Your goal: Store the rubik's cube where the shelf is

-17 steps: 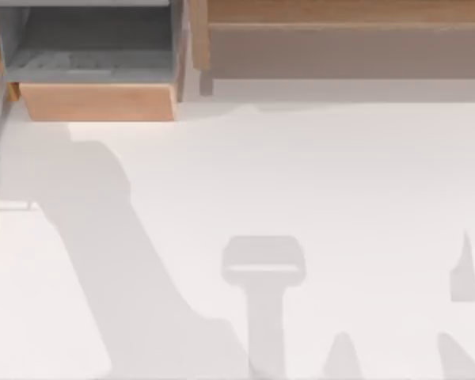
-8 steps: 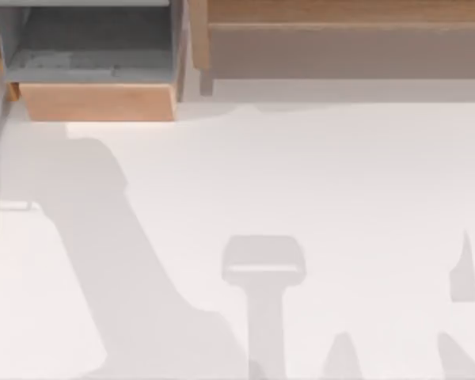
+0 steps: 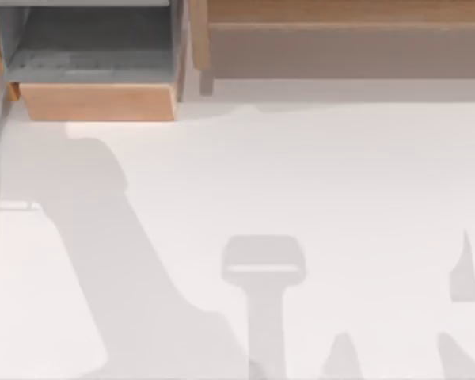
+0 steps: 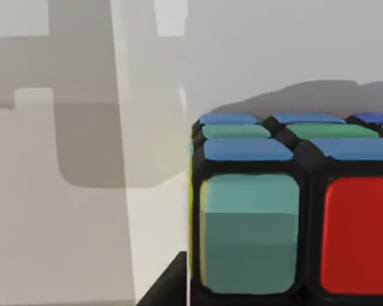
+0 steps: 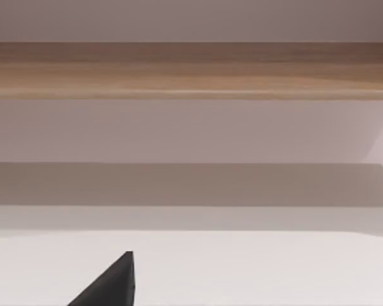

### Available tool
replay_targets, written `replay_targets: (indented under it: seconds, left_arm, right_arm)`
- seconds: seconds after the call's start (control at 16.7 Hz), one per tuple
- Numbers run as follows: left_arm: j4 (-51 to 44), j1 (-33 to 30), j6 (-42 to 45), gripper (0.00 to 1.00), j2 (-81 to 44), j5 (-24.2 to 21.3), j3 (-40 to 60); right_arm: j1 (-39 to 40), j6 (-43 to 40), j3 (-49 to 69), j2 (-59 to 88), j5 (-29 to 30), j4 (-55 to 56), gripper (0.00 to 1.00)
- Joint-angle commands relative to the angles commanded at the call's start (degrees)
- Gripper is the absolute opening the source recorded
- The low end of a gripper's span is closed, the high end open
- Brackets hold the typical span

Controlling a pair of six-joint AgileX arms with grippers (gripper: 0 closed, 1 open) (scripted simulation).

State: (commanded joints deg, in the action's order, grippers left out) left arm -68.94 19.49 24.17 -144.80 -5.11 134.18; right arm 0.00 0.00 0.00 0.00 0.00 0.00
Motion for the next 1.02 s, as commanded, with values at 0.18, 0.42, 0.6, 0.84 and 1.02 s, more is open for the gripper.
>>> replay_targets:
  seconds: [0.18, 0.42, 0.6, 0.84, 1.02]
  left_arm:
    - [0.0, 0.0, 0.0, 0.00, 0.0, 0.0, 0.0]
    - [0.0, 0.0, 0.0, 0.00, 0.0, 0.0, 0.0]
    - [0.0, 0.2, 0.1, 0.00, 0.1, 0.0, 0.0]
    - [-3.1, 0.7, -0.1, 0.00, 1.2, -0.2, 0.0]
    - [-6.0, 1.1, -0.1, 0.00, 2.1, -0.4, 2.1]
  right_arm:
    - [0.0, 0.0, 0.0, 0.0, 0.0, 0.0, 1.00]
    - [0.0, 0.0, 0.0, 0.0, 0.0, 0.0, 1.00]
    - [0.0, 0.0, 0.0, 0.0, 0.0, 0.0, 1.00]
    - [0.0, 0.0, 0.0, 0.0, 0.0, 0.0, 1.00]
    - [0.0, 0.0, 0.0, 0.0, 0.0, 0.0, 1.00]
